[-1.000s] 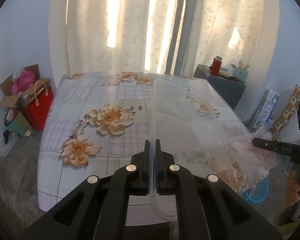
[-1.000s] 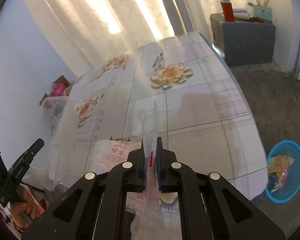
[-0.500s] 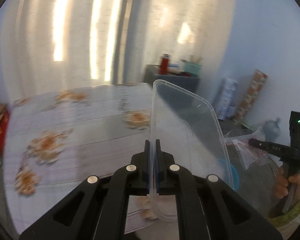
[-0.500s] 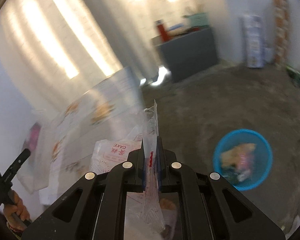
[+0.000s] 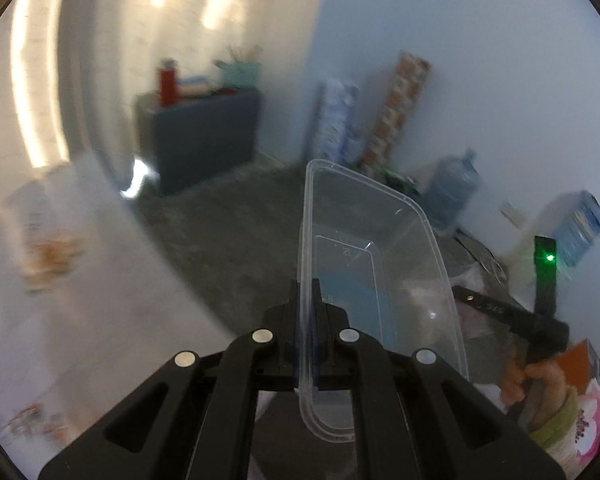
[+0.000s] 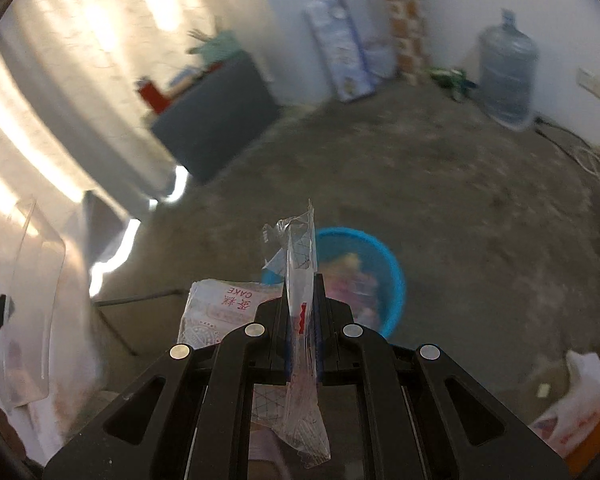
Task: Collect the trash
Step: 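Carry container and bag over the blue wastebasket and release both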
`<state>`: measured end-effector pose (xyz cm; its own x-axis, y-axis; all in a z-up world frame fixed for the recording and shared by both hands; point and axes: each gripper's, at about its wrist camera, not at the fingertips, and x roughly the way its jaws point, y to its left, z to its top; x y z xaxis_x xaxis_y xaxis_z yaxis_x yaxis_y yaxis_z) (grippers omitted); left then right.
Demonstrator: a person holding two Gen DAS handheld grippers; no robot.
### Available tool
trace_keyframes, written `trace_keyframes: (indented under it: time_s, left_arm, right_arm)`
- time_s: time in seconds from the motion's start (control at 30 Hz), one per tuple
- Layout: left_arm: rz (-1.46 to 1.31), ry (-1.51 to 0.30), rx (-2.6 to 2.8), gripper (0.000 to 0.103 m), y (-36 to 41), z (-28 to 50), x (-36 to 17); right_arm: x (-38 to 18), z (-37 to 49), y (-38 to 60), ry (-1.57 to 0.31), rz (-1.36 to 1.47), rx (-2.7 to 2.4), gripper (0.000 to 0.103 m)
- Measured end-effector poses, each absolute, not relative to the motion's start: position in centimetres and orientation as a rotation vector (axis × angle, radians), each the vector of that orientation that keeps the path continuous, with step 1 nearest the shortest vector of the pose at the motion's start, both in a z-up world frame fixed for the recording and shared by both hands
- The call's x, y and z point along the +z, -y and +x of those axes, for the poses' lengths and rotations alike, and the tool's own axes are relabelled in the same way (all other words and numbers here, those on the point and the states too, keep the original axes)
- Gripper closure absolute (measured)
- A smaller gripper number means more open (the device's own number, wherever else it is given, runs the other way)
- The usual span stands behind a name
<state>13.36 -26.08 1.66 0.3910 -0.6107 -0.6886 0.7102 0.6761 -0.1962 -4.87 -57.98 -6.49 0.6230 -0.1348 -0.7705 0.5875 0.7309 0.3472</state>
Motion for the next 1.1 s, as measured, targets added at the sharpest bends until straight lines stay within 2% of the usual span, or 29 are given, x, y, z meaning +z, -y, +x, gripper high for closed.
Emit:
trace_keyframes:
  time_s: [0.17,0.33,0.47,0.6,0.7,0.73,0.77,0.8,0.83,0.93,1.1]
  left_arm:
    - [0.185,-0.922,-0.869,0.099,33.8,13.8,-4.1]
    - [0.23,-1.064,-0.805,0.099,39.8,15.4,-12.2]
    - [0.223,-1.201,-0.735,0.099,42.6,17.8,-18.8]
    - [0.222,-1.247,-0.71,0.099,43.9,19.8,-22.9]
    - [0.175,-1.276,-0.717,0.098,44.1,21.6,-25.5]
    - [0.169,-1.28,-0.731,0.096,44.3,21.9,-26.3]
    - [0.166,-1.291,-0.745,0.084,44.8,22.2,-27.2]
    - [0.168,-1.302,-0.74,0.063,44.8,22.5,-27.9]
    - [0.174,-1.322,-0.727,0.054,45.0,22.7,-29.1]
    - [0.203,-1.359,-0.748,0.054,45.6,23.0,-31.1]
    - [0.177,-1.368,-0.756,0.05,45.3,23.0,-31.4]
  right_arm:
    - [-11.1,-5.2,60.2,-0.87,0.671,-0.511,0.096]
    - [-16.2,-4.2,61.4,-0.959,0.698,-0.545,0.096]
    - [-19.7,-2.6,61.8,-1.032,0.693,-0.555,0.096]
    - [-21.8,-1.0,62.6,-1.06,0.682,-0.552,0.096]
    - [-22.5,0.2,63.2,-1.048,0.664,-0.542,0.089]
    - [-22.9,0.5,63.2,-1.042,0.66,-0.533,0.085]
    - [-23.6,1.0,63.2,-1.04,0.656,-0.516,0.077]
    - [-24.2,1.4,63.2,-1.048,0.647,-0.51,0.072]
    - [-25.0,1.8,63.1,-1.069,0.629,-0.515,0.065]
    - [-26.9,2.2,63.0,-1.106,0.626,-0.498,0.064]
    - [-25.6,0.6,63.3,-1.047,0.641,-0.528,0.054]
